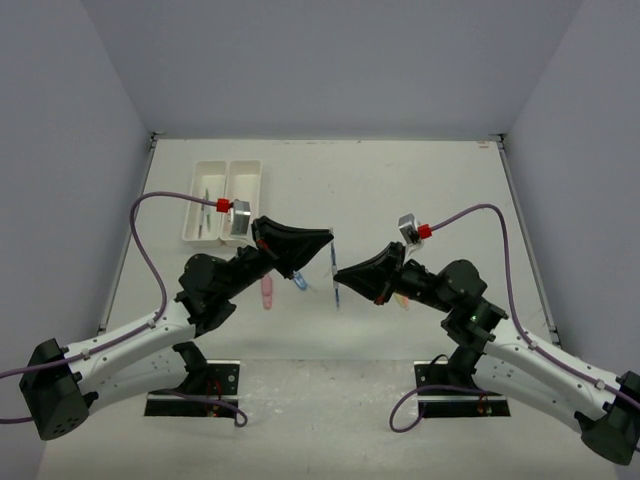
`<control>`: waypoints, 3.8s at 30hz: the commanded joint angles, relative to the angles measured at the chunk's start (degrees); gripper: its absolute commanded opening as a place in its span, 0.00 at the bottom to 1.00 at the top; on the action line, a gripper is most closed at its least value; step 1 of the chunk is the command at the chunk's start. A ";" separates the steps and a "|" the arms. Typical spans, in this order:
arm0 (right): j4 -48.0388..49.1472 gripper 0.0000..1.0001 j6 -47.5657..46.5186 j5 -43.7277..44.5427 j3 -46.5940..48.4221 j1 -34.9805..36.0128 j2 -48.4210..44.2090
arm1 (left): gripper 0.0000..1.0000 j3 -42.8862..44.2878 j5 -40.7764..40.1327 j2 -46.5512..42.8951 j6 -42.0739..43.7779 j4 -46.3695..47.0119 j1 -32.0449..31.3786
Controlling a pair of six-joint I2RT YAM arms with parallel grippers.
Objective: Sort the stationery into containers
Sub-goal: Close the pen cap on the pen.
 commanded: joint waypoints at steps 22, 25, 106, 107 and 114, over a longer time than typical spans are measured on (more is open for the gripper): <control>-0.44 0.00 -1.70 0.49 2.89 0.42 -2.19 | 0.00 -0.09 -1.71 1.82 -0.50 4.26 0.12; -0.33 0.00 -1.52 0.29 2.69 0.41 -2.10 | 0.00 0.30 -1.74 2.18 -0.51 4.24 0.12; -3.25 0.00 -9.03 -5.40 13.66 0.68 13.34 | 0.63 13.56 -4.07 -0.49 6.84 -19.53 0.03; -3.29 0.00 -9.10 -5.85 13.62 0.68 13.45 | 0.63 14.84 -4.48 -0.08 7.55 -20.87 0.03; -4.69 0.00 -10.00 -6.82 14.10 0.84 13.55 | 0.55 17.52 -5.59 1.52 8.32 -22.57 0.12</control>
